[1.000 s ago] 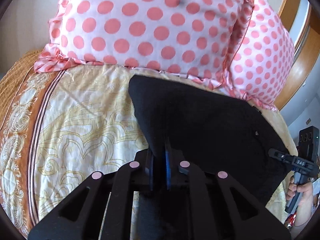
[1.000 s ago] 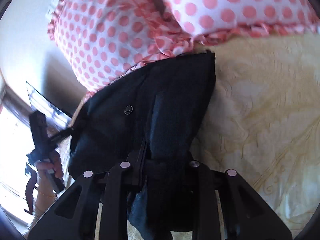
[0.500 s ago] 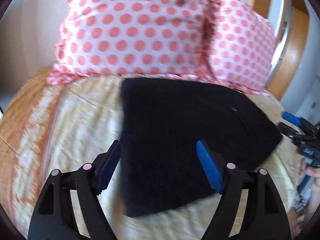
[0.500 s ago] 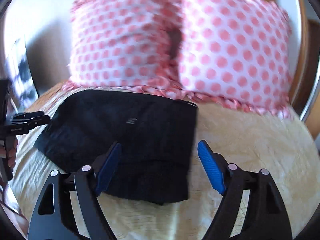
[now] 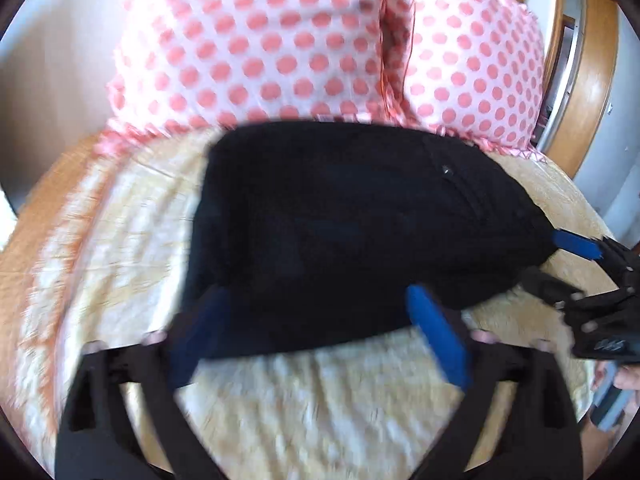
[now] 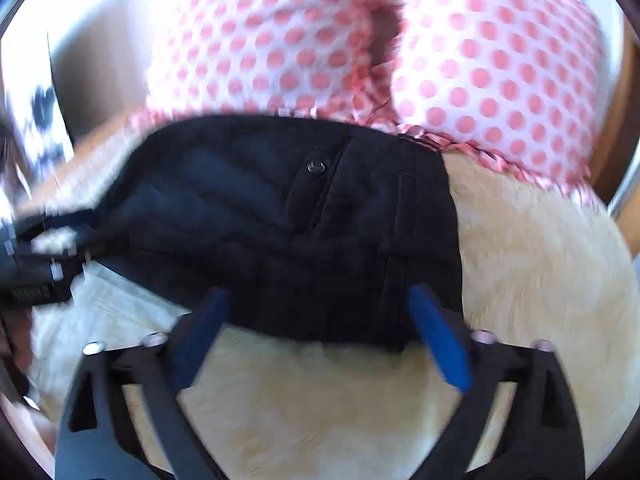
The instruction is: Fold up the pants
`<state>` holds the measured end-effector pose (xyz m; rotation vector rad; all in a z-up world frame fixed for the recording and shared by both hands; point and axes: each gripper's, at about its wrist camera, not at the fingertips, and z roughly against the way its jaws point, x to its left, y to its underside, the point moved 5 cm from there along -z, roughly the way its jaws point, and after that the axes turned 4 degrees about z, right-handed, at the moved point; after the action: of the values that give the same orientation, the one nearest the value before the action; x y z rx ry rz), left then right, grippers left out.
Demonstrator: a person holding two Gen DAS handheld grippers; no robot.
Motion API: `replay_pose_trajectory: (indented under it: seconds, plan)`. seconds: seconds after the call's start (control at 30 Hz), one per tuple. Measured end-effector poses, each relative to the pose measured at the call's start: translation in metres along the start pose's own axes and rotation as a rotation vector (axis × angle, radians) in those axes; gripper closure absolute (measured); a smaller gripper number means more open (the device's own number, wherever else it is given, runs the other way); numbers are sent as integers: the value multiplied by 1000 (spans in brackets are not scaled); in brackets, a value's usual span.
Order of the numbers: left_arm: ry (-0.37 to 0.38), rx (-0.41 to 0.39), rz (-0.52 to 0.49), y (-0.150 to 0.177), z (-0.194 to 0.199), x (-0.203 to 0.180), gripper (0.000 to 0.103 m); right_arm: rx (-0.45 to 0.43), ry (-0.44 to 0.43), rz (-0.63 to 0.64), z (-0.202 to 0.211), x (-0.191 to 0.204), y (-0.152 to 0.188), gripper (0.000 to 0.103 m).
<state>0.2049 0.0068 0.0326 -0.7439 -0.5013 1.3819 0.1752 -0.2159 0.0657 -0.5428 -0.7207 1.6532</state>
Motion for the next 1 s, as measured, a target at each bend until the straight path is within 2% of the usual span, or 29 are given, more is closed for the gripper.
replay_pose_trajectory:
  seconds: [0.03, 0.13, 0.2, 0.3, 0.5, 0.73, 1.0]
  plan:
    - [-30, -49, -12, 8, 15, 0, 2, -23, -7, -38, 9, 2, 5, 1]
    - [-96, -111, -33, 32, 42, 2, 2, -37, 9, -119, 29, 5, 32, 1]
    - [-106, -102, -26, 48, 50, 2, 2, -19, 1, -163, 31, 7, 49, 1]
    - [-117, -70, 23, 66, 53, 7, 2, 9, 40, -198, 30, 10, 65, 1]
    - [-155, -52, 48, 73, 47, 12, 2, 37, 116, -117, 19, 20, 75, 1]
    - [-132, 5, 82, 80, 32, 16, 2, 17, 120, -136, 17, 25, 73, 1]
    - [-152, -21, 54, 85, 33, 14, 2, 11, 153, -63, 12, 45, 74, 1]
